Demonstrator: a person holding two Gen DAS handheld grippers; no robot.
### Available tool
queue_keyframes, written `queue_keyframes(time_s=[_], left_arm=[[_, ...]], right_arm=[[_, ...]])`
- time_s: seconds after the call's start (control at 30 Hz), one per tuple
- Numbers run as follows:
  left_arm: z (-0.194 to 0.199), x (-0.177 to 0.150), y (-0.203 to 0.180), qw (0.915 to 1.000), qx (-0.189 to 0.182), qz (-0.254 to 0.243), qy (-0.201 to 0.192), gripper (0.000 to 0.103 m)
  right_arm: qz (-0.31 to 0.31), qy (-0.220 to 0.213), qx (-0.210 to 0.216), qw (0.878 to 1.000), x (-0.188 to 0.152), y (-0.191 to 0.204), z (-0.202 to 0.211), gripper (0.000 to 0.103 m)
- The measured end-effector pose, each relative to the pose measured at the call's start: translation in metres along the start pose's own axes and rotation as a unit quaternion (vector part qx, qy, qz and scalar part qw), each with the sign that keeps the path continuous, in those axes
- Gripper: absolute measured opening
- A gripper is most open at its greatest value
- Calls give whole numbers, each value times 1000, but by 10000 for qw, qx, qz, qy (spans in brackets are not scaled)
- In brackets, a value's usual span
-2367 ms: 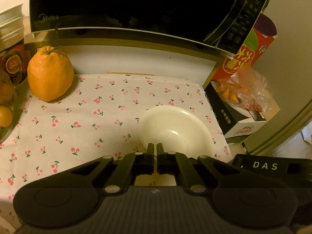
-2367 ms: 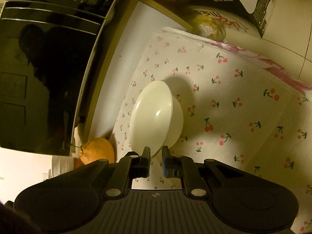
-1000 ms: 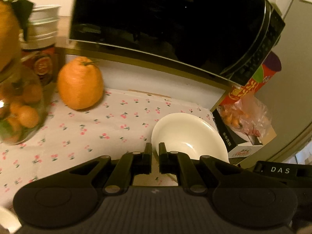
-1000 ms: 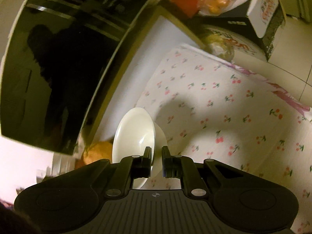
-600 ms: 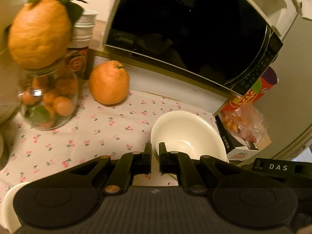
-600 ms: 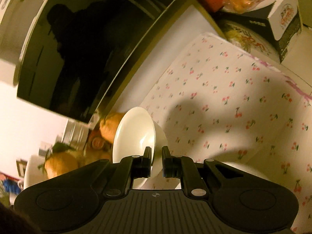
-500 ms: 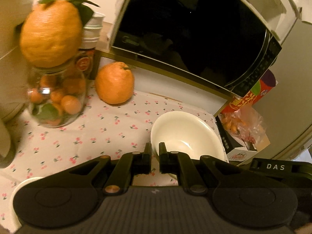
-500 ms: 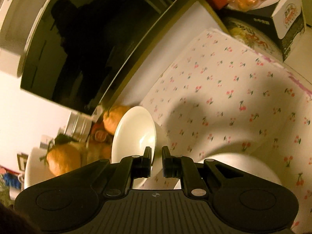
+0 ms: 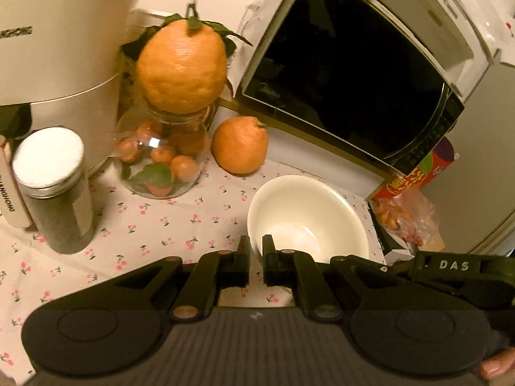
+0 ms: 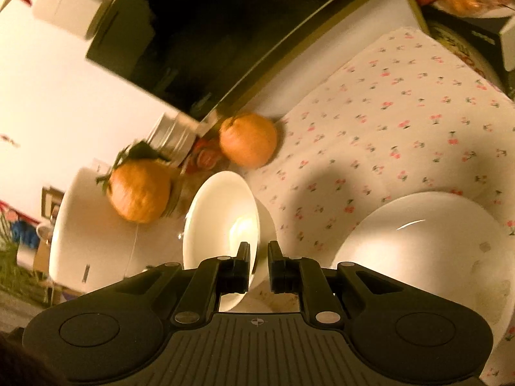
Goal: Organize plates and bowls
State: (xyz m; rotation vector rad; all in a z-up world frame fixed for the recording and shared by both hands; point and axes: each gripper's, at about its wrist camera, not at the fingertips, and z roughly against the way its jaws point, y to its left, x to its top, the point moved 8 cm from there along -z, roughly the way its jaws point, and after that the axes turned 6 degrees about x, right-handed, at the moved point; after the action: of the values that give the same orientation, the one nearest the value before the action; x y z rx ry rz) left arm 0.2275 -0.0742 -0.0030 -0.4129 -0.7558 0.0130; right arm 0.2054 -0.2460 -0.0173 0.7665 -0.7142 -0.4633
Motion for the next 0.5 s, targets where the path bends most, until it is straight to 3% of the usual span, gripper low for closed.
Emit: queue_keyframes(time_s=[0.17,0.5], left_arm=[[13,-1,20,9998,142,-117,-55,6],[17,-23,64,9971,534,-223,492,8]], right_arm=[[7,229,149,9996,-15,13,-11,13],[261,877,21,9958,-55,29,-38,15]])
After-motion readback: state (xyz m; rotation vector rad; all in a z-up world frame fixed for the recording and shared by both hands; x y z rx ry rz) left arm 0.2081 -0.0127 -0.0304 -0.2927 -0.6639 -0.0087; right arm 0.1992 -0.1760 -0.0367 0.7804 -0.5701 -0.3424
